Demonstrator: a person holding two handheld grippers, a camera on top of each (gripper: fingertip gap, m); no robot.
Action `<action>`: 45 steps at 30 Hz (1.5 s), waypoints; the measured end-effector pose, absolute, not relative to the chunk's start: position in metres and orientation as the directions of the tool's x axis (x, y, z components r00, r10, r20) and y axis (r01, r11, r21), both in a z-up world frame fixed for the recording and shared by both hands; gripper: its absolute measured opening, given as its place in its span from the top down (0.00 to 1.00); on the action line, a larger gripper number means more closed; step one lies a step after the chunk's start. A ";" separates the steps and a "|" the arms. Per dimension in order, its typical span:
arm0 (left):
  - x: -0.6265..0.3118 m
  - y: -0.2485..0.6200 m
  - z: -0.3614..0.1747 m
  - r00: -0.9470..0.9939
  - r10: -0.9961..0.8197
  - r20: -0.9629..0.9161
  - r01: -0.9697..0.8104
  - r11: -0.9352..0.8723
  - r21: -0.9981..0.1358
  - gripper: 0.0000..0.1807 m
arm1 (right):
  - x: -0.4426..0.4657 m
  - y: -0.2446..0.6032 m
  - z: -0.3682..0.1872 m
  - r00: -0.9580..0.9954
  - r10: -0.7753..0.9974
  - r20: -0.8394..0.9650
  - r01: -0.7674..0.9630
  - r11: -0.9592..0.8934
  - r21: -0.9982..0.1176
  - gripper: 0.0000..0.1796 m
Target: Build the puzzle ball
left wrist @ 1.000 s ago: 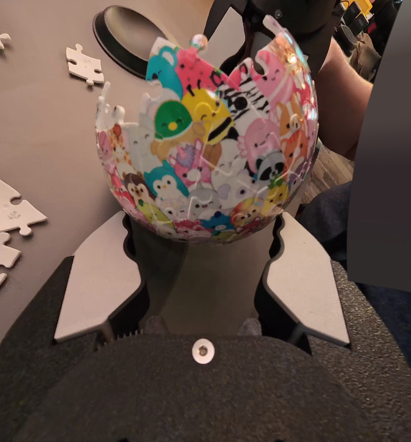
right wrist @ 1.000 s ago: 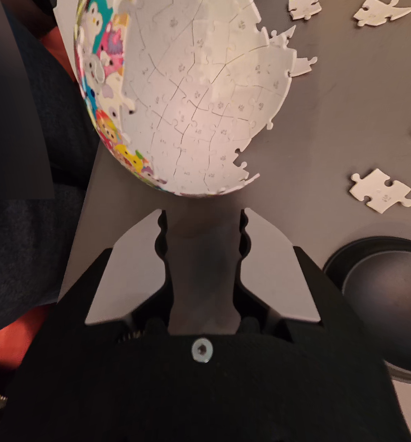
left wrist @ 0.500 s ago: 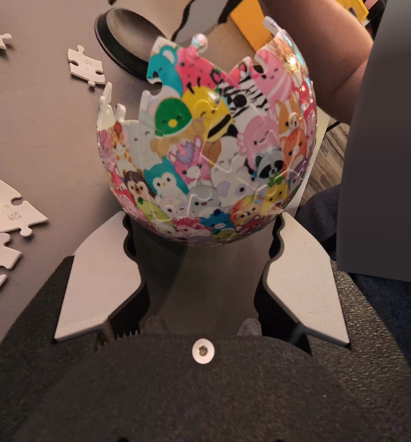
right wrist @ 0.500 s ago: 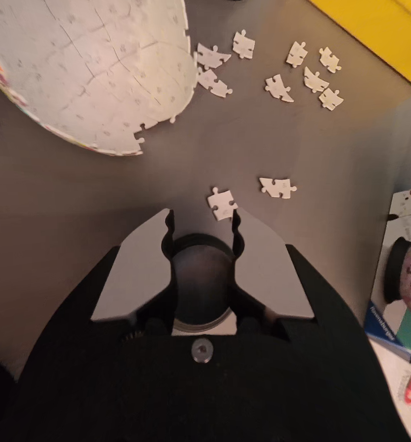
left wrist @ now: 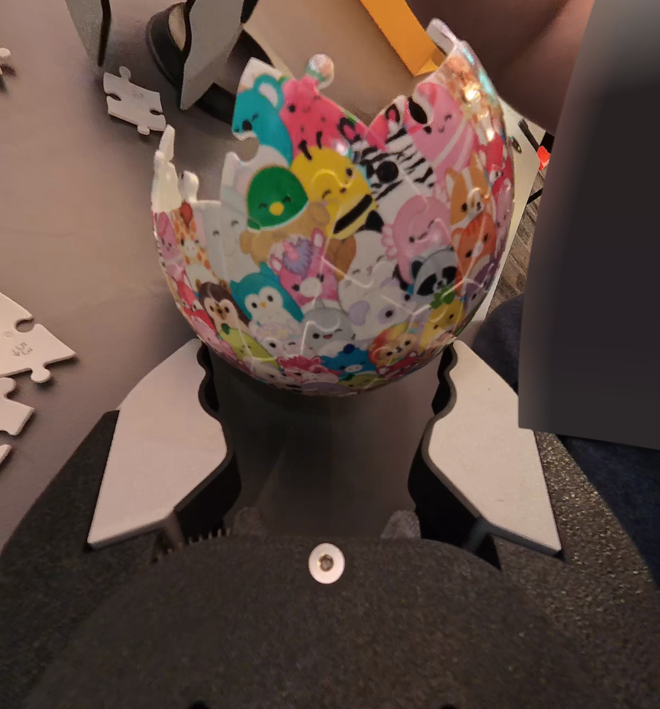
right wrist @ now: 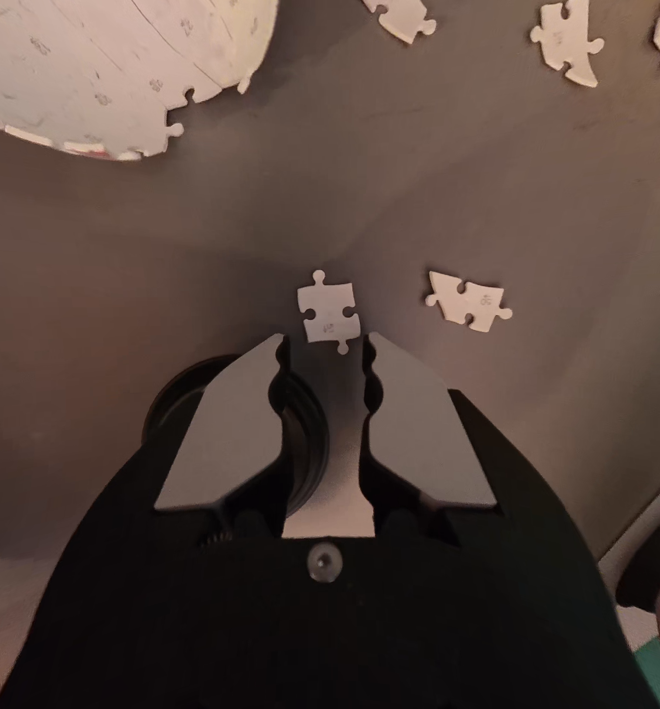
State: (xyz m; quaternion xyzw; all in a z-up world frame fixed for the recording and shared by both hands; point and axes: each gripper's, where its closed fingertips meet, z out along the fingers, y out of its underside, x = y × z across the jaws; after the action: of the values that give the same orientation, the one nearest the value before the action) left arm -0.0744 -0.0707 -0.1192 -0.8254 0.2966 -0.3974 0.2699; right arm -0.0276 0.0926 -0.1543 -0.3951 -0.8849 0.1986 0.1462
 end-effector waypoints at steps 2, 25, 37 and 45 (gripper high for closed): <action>-0.074 -0.071 -0.120 0.507 -0.704 0.497 -0.278 -0.679 -0.679 0.38 | -0.029 0.093 -0.155 -0.648 0.758 0.076 0.641 0.596 -0.484 0.79; -0.069 -0.064 -0.114 0.487 -0.692 0.532 -0.230 -0.690 -0.687 0.39 | -0.045 0.015 -0.110 -0.688 0.726 0.001 0.625 0.594 -0.507 0.84; -0.066 -0.063 -0.113 0.481 -0.686 0.546 -0.219 -0.697 -0.683 0.40 | -0.047 0.007 -0.132 -0.732 0.675 -0.087 0.650 0.655 -0.385 0.84; -0.066 -0.060 -0.111 0.467 -0.676 0.570 -0.200 -0.709 -0.676 0.41 | -0.046 0.007 -0.143 -0.760 0.646 -0.079 0.634 0.708 -0.310 0.84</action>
State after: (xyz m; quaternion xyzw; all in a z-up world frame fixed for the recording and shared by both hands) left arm -0.0662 -0.0605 -0.1110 -0.8126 0.2696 -0.4405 0.2701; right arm -0.0459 0.0067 -0.1429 -0.3463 -0.9240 0.1611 0.0176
